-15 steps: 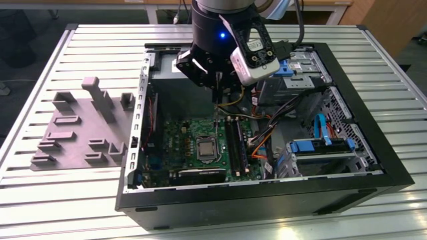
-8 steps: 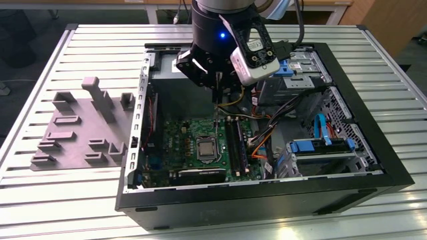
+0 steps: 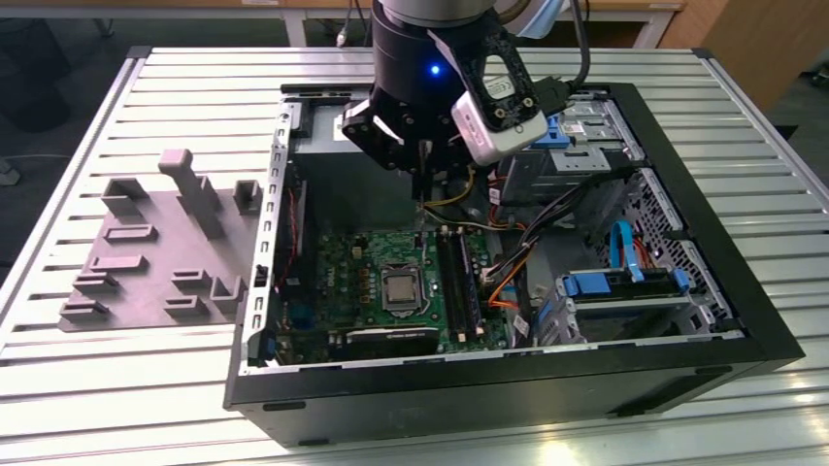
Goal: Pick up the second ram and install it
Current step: 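Insert the second ram into the second slot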
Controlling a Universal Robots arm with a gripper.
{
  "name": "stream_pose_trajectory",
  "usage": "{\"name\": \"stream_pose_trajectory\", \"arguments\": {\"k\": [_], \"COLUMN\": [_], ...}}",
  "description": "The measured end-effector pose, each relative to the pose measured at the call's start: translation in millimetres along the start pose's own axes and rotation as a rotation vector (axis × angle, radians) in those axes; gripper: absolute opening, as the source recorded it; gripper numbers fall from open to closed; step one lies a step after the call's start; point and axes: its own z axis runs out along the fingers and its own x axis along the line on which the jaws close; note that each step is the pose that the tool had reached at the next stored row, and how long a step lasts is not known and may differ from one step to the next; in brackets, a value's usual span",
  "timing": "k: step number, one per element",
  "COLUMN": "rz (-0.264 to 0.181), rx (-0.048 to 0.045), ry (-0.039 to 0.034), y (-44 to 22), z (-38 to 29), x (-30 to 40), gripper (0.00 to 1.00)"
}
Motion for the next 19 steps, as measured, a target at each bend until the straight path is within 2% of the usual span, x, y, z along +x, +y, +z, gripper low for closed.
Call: {"name": "stream_pose_trajectory", "arguments": {"k": [14,19], "rz": [-0.004,-0.049], "rx": [-0.0001,-0.001], "ry": [0.0001,0.0011], "y": [0.0,0.0], "z": [0.0,0.9], "x": [-0.2,-0.5], "gripper": [0.14,0.14]}}
